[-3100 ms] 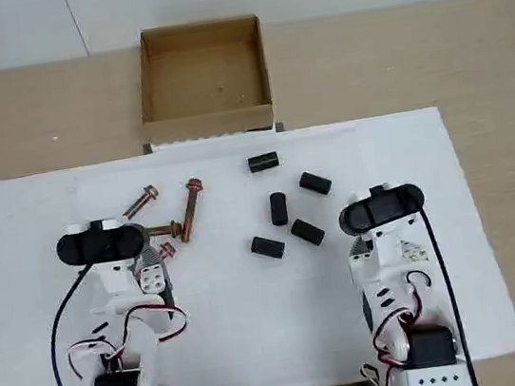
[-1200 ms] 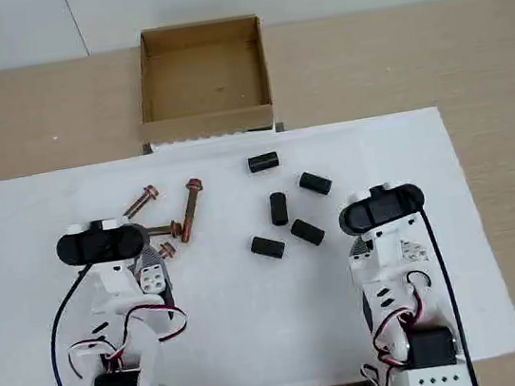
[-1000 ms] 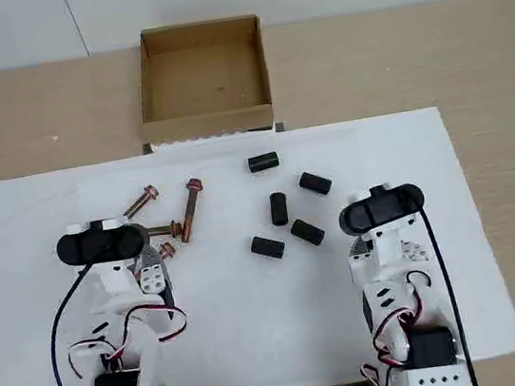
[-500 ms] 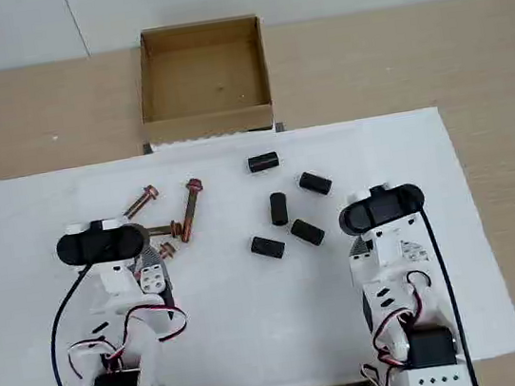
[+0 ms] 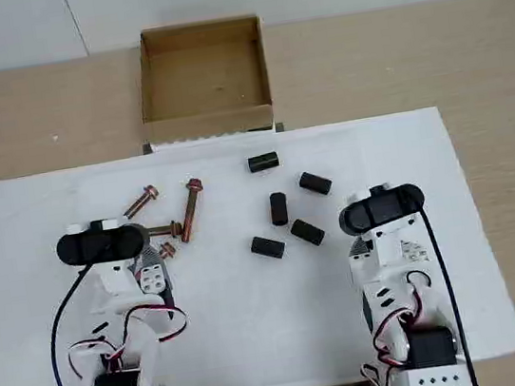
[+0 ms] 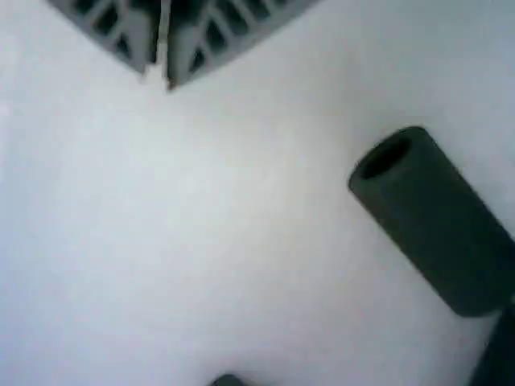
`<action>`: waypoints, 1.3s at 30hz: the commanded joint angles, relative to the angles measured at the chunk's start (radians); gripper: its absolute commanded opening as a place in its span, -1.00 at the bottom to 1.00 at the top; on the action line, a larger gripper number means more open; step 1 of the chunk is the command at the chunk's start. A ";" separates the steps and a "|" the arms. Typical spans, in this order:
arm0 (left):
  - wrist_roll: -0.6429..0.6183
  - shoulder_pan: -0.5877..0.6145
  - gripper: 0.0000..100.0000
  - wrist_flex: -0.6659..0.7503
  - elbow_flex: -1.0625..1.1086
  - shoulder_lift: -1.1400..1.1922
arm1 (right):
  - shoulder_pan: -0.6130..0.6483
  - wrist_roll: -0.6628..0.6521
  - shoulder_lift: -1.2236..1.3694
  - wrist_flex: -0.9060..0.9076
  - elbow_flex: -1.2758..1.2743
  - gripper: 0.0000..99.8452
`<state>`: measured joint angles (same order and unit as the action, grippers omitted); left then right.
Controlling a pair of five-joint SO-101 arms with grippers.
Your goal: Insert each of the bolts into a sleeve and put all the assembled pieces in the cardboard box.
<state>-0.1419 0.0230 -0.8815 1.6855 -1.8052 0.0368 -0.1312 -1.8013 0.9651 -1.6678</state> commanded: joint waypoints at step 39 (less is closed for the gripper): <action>0.052 0.026 -0.99 -0.416 -0.840 0.598 | 0.082 0.129 0.518 0.222 0.718 -0.99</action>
<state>-0.0898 0.0445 -1.2927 0.9751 -1.3280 0.1135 -0.0161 -1.4009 1.1861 -1.0464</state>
